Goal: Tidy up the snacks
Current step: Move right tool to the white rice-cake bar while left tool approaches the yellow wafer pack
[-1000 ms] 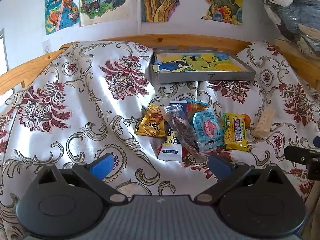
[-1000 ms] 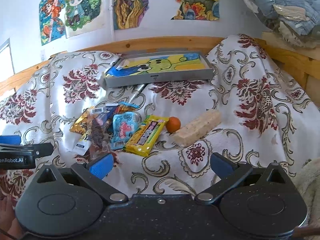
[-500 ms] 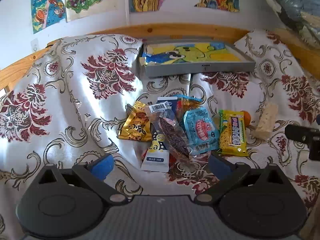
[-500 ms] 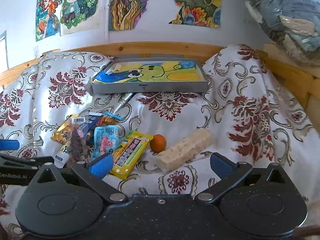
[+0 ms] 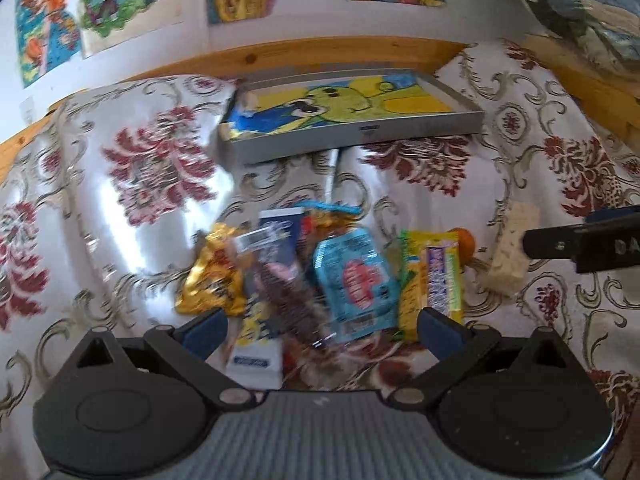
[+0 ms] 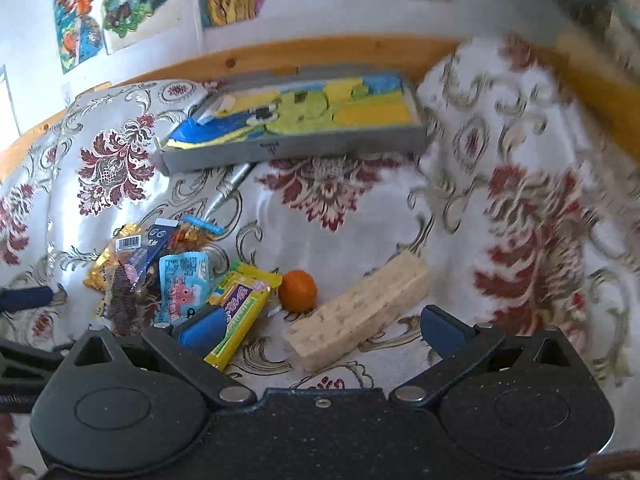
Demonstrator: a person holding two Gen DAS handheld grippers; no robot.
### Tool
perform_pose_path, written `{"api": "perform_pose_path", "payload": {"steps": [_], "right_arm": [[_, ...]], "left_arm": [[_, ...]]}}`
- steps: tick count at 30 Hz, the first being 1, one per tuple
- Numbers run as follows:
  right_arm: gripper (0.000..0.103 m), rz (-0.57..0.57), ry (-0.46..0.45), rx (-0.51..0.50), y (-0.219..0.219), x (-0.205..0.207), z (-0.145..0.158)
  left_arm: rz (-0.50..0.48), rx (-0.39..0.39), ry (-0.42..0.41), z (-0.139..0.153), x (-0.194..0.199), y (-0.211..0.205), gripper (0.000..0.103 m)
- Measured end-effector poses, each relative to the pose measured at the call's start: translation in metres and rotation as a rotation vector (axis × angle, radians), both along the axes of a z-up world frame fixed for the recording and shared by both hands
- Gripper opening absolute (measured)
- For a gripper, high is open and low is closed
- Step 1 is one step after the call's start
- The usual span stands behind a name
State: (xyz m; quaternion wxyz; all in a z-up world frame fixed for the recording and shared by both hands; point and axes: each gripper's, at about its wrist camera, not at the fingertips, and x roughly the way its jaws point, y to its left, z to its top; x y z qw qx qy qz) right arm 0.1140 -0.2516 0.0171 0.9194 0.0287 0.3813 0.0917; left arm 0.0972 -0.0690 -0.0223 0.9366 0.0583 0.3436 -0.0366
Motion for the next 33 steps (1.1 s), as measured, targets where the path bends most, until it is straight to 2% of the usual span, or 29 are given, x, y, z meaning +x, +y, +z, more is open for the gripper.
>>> {"api": "perform_pose_path", "payload": {"steps": [4, 8, 15, 26, 33], "right_arm": [[0.102, -0.036, 0.082, 0.115, -0.017, 0.017, -0.015], [0.102, -0.048, 0.106, 0.18, -0.024, 0.026, -0.026], [0.1, -0.086, 0.143, 0.201, -0.028, 0.04, -0.041], [0.086, -0.091, 0.119, 0.179, -0.025, 0.051, -0.053], [0.078, -0.075, 0.107, 0.148, -0.018, 0.056, -0.055]], "left_arm": [[-0.058, 0.007, -0.002, -0.003, 0.009, -0.016, 0.103], [-0.127, 0.013, 0.004, -0.01, 0.015, -0.033, 0.103], [-0.152, -0.023, 0.062, -0.026, 0.032, -0.046, 0.102], [-0.129, 0.012, 0.108, -0.042, 0.047, -0.056, 0.089], [-0.151, 0.01, 0.131, -0.044, 0.049, -0.059, 0.073]]}}
